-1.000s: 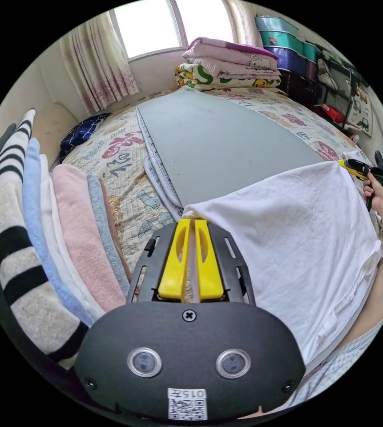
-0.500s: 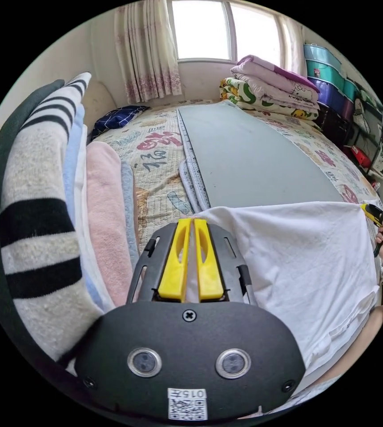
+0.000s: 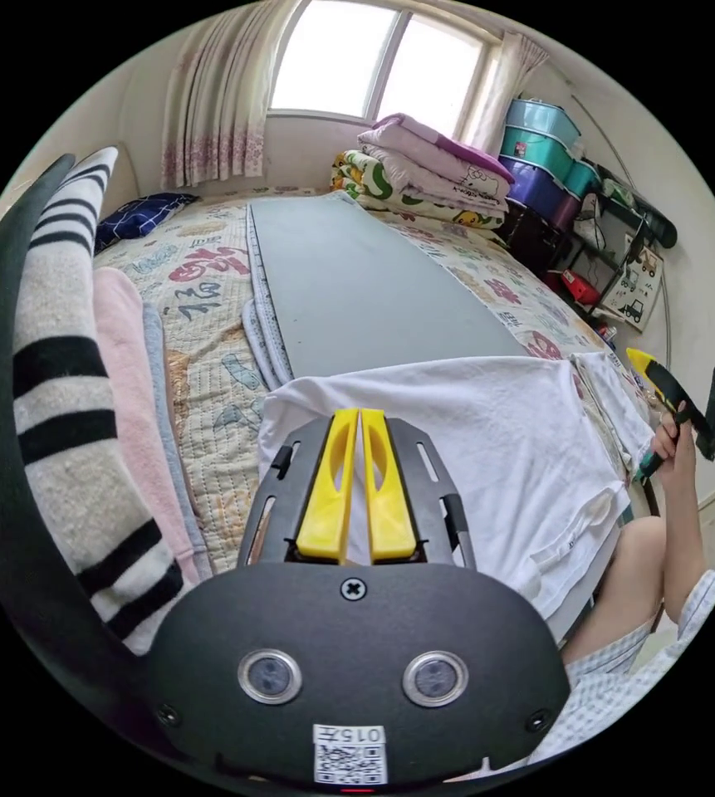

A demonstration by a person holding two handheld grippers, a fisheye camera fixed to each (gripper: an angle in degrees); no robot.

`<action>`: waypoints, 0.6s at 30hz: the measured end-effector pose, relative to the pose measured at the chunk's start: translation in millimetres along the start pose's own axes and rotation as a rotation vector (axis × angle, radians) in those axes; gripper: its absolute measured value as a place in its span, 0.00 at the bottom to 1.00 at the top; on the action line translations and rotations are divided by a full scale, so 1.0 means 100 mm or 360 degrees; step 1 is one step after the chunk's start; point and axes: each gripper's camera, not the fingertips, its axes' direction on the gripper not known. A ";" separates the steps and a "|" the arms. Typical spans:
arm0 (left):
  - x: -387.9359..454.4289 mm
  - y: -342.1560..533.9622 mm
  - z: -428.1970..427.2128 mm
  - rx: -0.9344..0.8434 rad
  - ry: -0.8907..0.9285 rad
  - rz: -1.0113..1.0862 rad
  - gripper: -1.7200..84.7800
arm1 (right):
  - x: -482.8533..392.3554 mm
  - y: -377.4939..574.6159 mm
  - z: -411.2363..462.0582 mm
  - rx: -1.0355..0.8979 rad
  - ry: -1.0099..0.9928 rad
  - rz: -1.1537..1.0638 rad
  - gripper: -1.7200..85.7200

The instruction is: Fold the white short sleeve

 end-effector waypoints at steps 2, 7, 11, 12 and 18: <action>-0.08 0.01 0.05 -0.0013 -0.0003 -0.0052 0.08 | -0.45 0.38 0.29 -0.0181 -0.0247 -0.0124 0.16; -0.28 -0.06 0.24 -0.0047 0.0158 -0.0155 0.11 | -1.20 1.26 0.99 -0.0539 -0.0704 -0.0168 0.17; -0.20 -0.15 0.43 -0.0143 0.0191 -0.0102 0.11 | -1.29 1.60 1.26 -0.0837 -0.0528 -0.0109 0.12; -0.16 -0.18 0.47 -0.0166 0.0176 -0.0078 0.11 | -1.27 1.71 1.22 -0.0850 -0.0542 -0.0077 0.07; 0.19 -0.22 0.13 -0.0078 0.0383 0.0143 0.11 | -1.11 2.41 0.84 -0.0867 -0.0767 -0.0162 0.08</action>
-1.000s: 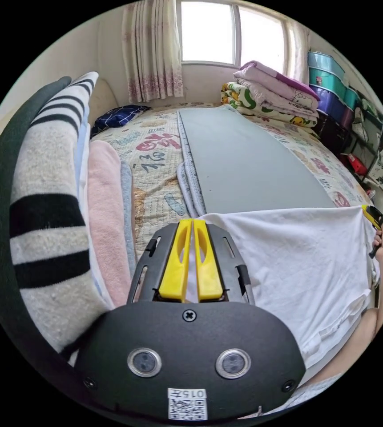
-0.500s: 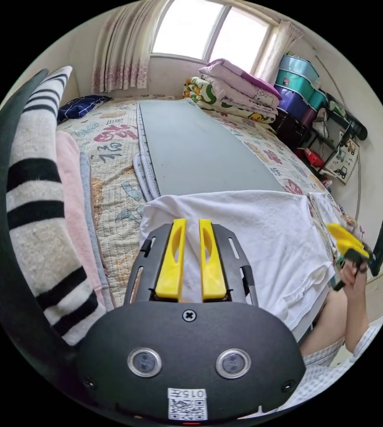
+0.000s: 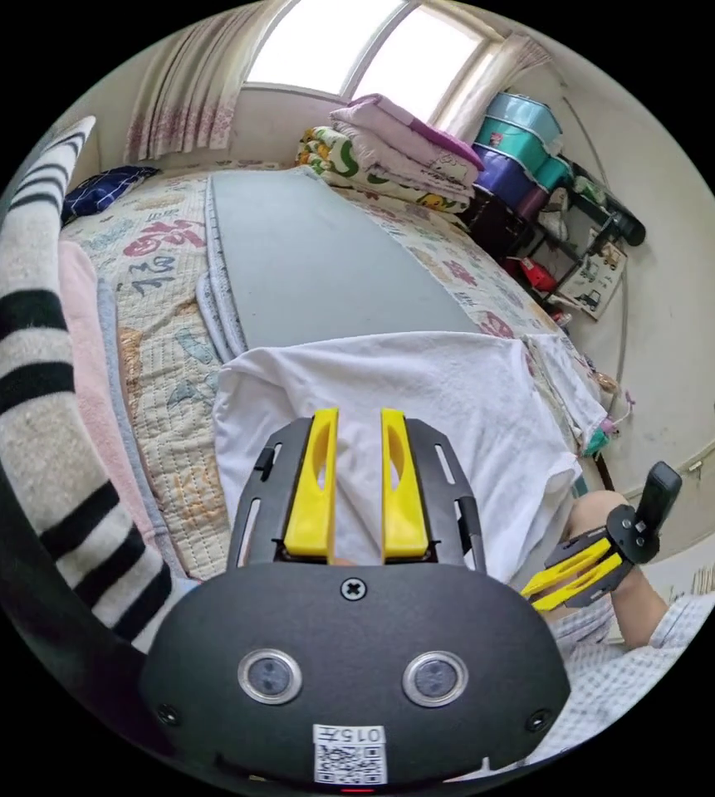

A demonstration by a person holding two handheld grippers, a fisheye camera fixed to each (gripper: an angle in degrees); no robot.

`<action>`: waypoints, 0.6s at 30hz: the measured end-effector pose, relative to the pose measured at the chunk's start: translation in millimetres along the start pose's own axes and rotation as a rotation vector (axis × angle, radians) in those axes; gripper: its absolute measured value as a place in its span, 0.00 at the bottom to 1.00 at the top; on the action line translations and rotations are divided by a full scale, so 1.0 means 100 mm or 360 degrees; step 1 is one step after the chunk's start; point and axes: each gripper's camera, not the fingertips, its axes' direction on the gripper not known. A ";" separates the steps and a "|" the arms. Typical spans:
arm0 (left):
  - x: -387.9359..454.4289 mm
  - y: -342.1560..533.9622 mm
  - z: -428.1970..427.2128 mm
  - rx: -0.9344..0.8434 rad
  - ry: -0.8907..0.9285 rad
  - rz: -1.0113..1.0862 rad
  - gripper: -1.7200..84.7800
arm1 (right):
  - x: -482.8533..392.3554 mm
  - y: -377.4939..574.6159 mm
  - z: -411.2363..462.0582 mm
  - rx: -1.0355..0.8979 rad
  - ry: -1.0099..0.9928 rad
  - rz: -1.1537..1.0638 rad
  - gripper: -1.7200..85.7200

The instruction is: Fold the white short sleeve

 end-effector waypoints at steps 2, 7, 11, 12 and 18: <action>0.30 0.06 -0.13 -0.0022 0.0262 0.0213 0.10 | 0.11 0.29 -0.16 0.0115 0.0100 0.0066 0.08; 1.37 0.63 -0.38 -0.0270 0.0722 0.0940 0.09 | 0.68 1.03 -0.85 0.0528 0.0605 0.0439 0.10; 1.68 1.03 -0.31 -0.0459 0.0590 0.1145 0.09 | 1.05 1.27 -0.92 0.0538 0.0677 0.0566 0.11; 1.69 1.14 -0.27 -0.0517 0.0544 0.1137 0.09 | 1.16 1.31 -0.85 0.0497 0.0679 0.0590 0.11; 1.61 1.59 -0.36 -0.0645 0.0290 0.1116 0.07 | 1.68 1.57 -0.45 0.0376 0.0825 0.0824 0.08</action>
